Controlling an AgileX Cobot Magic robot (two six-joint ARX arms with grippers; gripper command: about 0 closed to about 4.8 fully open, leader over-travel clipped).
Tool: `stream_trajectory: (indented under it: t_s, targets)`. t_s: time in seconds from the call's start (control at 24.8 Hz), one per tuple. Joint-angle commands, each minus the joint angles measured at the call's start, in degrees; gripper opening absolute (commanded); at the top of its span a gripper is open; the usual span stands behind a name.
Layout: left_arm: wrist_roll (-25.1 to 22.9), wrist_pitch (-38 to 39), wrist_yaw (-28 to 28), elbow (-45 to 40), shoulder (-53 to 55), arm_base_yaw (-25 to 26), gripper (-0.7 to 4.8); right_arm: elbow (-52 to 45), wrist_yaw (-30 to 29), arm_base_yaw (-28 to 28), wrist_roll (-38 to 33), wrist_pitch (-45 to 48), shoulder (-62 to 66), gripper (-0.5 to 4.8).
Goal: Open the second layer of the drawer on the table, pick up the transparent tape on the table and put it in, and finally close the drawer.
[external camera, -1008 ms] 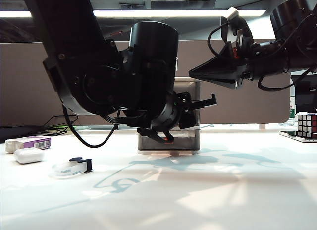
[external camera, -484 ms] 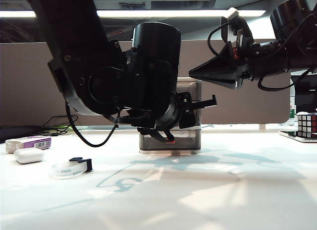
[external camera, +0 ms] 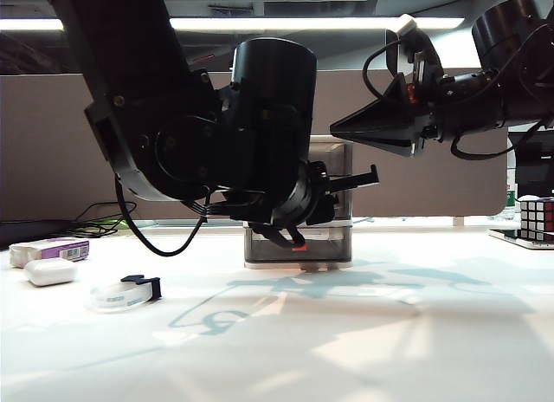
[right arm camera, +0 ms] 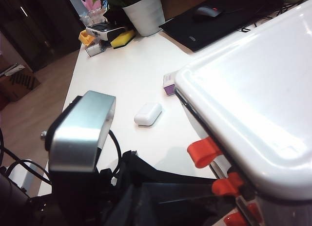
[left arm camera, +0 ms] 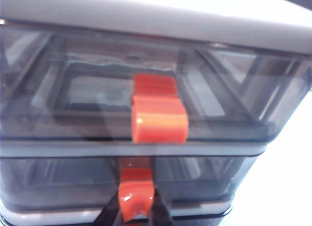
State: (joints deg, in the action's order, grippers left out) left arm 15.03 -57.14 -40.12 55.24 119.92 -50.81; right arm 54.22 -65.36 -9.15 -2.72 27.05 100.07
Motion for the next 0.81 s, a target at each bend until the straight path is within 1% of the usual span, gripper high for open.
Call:
stream_trajectory:
  t_s: [0.04,0.08,0.12,0.24,0.4,0.65,0.73,0.81]
  targets:
    - [0.0,-0.4,-0.2,0.3,-0.2,0.0,0.45,0.3,-0.1,-0.1,0.2,0.2,-0.2,-0.05]
    - [0.0,-0.4,-0.2,0.3,-0.2,0.0,0.27,0.2,-0.1,-0.1,0.2,0.2,-0.2,-0.05]
    - [0.0,-0.4,-0.2,0.3,-0.2,0.0,-0.08,0.2,-0.1,-0.1,0.2,0.2,-0.2,-0.05]
    - [-0.1,-0.4,-0.2,0.3,-0.2,0.0,-0.05,0.2,0.4,-0.1,0.2,0.2,-0.2,-0.05]
    - [-0.1,-0.3,-0.2,0.3,-0.2,0.0,-0.05,0.3,3.4,-0.1,0.6,0.4,-0.2,-0.05]
    - [-0.3,-0.3,-0.8,0.2,-0.2,-0.5,-0.05,0.3,5.7,-0.5,1.6,0.7,-0.2,-0.05]
    - [-0.3,-0.3,-1.1,0.2,-0.3,-0.7,-0.05,0.3,7.6,-0.8,2.0,0.7,-0.1,-0.05]
    - [-0.3,-0.3,-1.0,0.2,-0.4,-0.9,-0.05,0.3,7.6,-1.1,2.8,0.7,-0.1,-0.05]
